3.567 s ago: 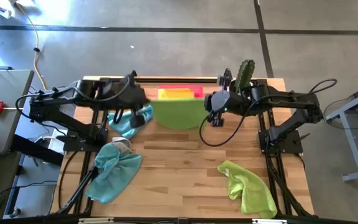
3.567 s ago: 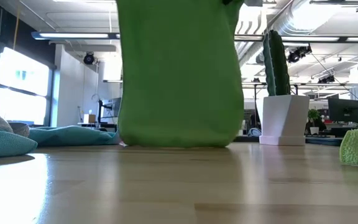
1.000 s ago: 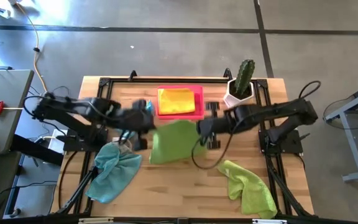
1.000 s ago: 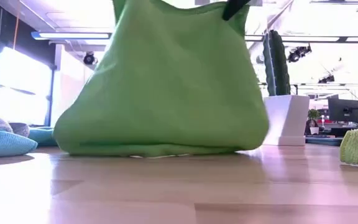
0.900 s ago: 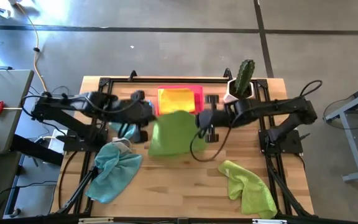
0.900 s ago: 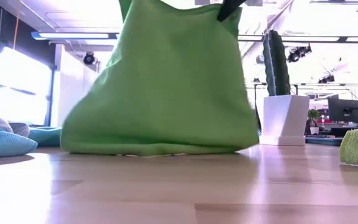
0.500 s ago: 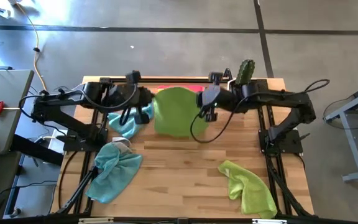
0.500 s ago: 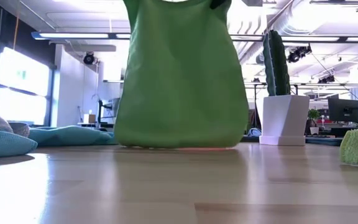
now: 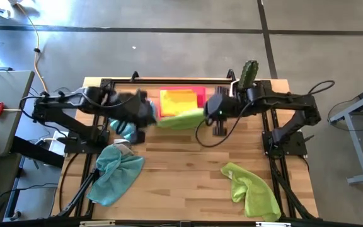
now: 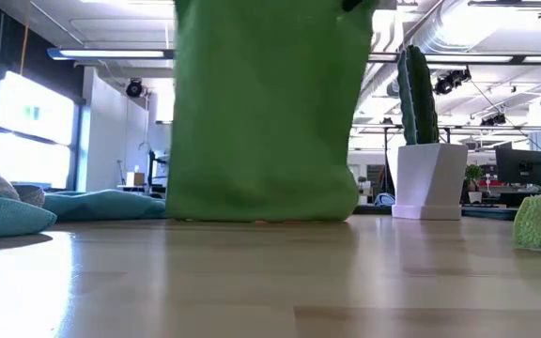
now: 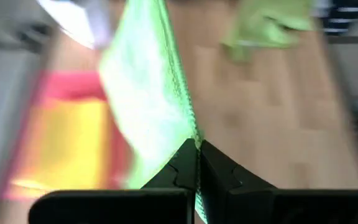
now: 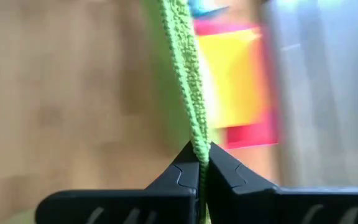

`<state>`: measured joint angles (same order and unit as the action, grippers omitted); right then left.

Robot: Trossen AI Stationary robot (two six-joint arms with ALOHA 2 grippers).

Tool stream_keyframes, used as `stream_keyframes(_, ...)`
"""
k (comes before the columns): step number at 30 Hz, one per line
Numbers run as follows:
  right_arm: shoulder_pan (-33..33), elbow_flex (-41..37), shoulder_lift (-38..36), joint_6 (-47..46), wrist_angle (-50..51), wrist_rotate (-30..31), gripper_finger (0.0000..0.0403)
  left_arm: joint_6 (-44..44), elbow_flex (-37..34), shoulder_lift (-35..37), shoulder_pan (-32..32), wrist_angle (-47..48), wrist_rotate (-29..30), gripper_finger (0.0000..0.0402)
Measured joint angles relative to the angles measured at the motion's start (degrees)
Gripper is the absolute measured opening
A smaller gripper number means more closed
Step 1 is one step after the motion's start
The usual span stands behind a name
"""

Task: Fold microfiber towels
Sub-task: Fold the green microfiber cloth

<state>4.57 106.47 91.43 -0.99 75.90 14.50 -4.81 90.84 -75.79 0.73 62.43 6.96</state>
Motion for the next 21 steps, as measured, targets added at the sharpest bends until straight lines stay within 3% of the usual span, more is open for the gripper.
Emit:
stream_keyframes(6, 7.5, -9.85, 0.07, -10.44, -3.12, -13.82, 0.0, -11.62, -2.11, -5.1, 10.48, 0.31, -2.22, 0.0)
stream_keyframes(15, 18.09, -26.49, 0.12, -18.66, -23.27, -15.18, 0.0, -18.45, -4.47, -18.05, 22.57, -3.33, -0.39, 0.0)
stream_keyframes(21, 22.39, -34.98, 0.12, -24.57, -36.63, -18.18, 0.0, -19.16, -4.46, -25.34, 26.8, -8.46, -4.23, 0.0)
